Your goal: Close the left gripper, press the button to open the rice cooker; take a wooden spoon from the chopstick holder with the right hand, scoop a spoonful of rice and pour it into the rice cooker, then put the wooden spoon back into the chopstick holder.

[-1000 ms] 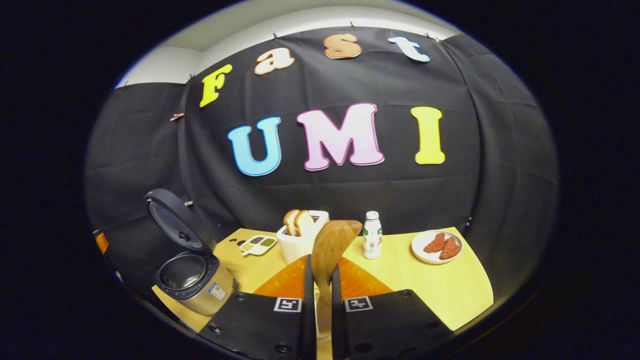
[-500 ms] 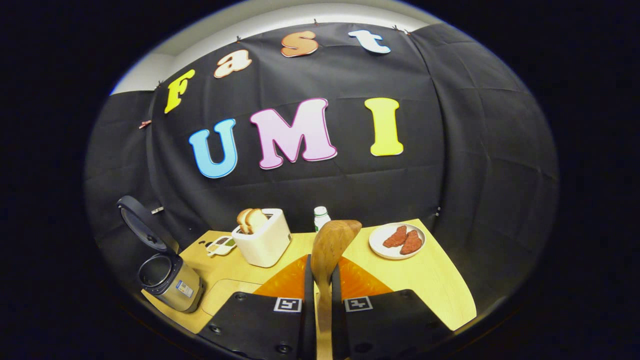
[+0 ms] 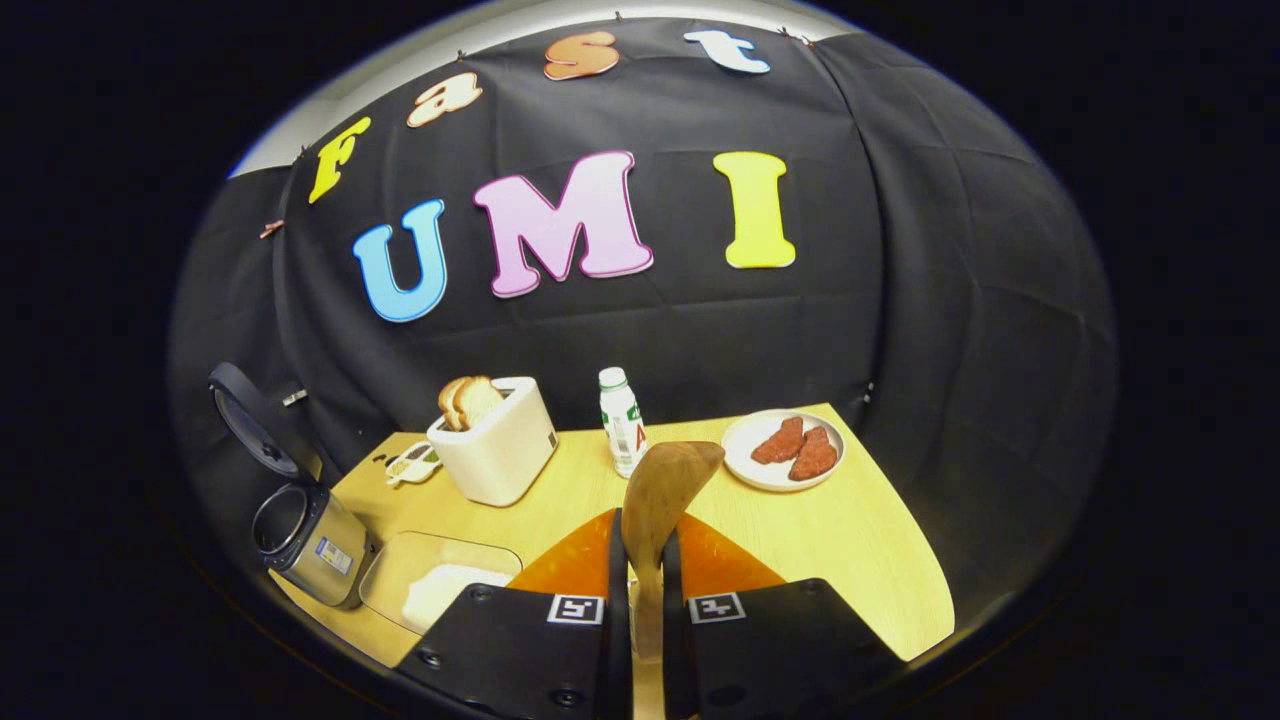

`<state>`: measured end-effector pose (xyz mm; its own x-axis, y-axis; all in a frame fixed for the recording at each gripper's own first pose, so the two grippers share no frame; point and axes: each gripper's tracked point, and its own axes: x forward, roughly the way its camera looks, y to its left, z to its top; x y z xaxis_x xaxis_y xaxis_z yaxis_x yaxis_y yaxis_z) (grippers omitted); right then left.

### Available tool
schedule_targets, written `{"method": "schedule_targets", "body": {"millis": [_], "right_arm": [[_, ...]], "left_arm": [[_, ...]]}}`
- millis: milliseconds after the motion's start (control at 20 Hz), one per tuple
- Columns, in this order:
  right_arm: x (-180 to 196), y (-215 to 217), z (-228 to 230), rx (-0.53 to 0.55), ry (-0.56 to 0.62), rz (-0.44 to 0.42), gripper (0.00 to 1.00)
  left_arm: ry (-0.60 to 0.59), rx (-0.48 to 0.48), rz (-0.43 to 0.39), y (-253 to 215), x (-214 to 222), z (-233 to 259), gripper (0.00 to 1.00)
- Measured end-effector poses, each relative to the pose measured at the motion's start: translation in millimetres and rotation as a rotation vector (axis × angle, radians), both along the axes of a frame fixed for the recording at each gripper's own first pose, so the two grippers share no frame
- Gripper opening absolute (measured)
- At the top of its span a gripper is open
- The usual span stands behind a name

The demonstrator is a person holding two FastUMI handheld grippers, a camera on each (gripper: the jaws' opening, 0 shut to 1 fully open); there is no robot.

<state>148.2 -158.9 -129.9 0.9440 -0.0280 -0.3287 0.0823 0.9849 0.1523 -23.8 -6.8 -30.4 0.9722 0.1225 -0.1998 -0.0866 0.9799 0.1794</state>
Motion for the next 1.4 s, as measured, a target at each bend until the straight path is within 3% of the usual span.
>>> {"method": "schedule_targets", "body": {"millis": [650, 700, 900, 950, 1000, 1050, 1150, 1400], "right_arm": [[-20.7, -14.2, -50.7, -0.013, 0.139, -0.041, 0.17], [-21.7, -15.0, -54.8, -0.015, 0.153, -0.045, 0.14], [-27.7, -17.3, -58.3, -0.023, 0.175, -0.061, 0.26], [-27.9, -19.5, -53.2, -0.03, 0.162, -0.07, 0.19], [-28.2, -20.4, -48.8, -0.032, 0.151, -0.076, 0.3], [-27.9, -21.6, -44.0, -0.034, 0.141, -0.084, 0.35], [-29.8, -26.0, -39.2, -0.035, 0.136, -0.103, 0.34], [-40.1, -37.5, -22.5, -0.031, 0.111, -0.15, 0.48]], "left_arm": [[0.008, -0.008, -0.012, -1.8, -1.0, -4.4, 0.8], [0.01, -0.011, -0.015, -2.1, -1.7, -5.1, 0.8], [0.008, -0.022, -0.02, -0.8, -2.4, -4.4, 0.8], [0.006, -0.024, -0.022, -0.7, -1.9, -4.6, 0.8], [0.004, -0.024, -0.024, -0.9, -1.6, -4.4, 0.8], [0.004, -0.024, -0.025, 0.0, -1.5, -5.2, 0.8], [0.001, -0.028, -0.025, 2.2, 0.4, -4.0, 0.8], [-0.004, -0.036, -0.035, 3.6, 3.9, -3.0, 0.8]]}}
